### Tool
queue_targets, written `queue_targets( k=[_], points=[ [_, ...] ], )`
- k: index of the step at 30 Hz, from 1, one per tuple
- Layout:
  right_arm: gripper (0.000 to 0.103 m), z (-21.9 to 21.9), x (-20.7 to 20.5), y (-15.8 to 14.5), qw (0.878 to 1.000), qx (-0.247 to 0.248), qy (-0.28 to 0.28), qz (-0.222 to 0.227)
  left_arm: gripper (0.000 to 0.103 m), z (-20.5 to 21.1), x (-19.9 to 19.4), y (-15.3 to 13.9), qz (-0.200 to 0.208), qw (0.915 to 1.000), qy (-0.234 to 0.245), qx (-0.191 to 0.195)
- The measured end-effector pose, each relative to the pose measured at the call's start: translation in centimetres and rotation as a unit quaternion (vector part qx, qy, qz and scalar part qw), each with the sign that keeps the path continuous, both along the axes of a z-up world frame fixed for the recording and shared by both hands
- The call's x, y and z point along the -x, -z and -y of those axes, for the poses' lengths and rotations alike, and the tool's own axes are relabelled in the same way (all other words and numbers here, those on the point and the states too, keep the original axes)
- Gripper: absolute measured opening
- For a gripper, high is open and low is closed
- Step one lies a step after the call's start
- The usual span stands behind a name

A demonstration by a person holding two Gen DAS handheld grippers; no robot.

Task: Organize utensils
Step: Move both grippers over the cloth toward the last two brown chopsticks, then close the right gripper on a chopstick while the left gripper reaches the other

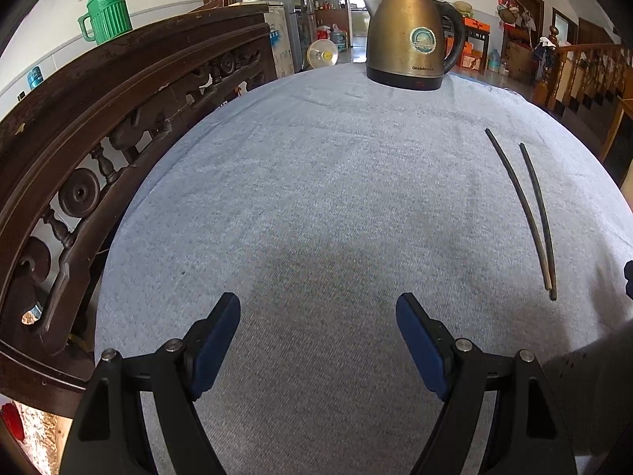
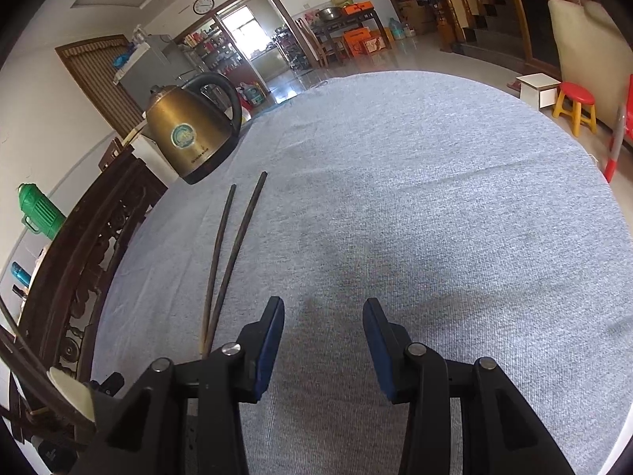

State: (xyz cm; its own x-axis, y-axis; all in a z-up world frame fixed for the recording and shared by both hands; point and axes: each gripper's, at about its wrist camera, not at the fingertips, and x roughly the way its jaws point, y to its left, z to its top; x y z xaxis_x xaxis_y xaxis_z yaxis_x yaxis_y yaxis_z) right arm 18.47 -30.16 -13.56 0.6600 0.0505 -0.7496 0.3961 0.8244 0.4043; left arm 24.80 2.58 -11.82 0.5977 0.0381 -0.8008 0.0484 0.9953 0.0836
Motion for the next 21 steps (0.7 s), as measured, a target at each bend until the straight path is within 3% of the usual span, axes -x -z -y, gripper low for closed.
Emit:
queue_targets(
  k=[21],
  points=[
    [0.044,-0.9,-6.0,0.2,0.999,-0.013,-0.045,-0.009,0.081,-0.1,-2.9,-0.4,0.008,0.9999,0.006,0.004]
  ],
)
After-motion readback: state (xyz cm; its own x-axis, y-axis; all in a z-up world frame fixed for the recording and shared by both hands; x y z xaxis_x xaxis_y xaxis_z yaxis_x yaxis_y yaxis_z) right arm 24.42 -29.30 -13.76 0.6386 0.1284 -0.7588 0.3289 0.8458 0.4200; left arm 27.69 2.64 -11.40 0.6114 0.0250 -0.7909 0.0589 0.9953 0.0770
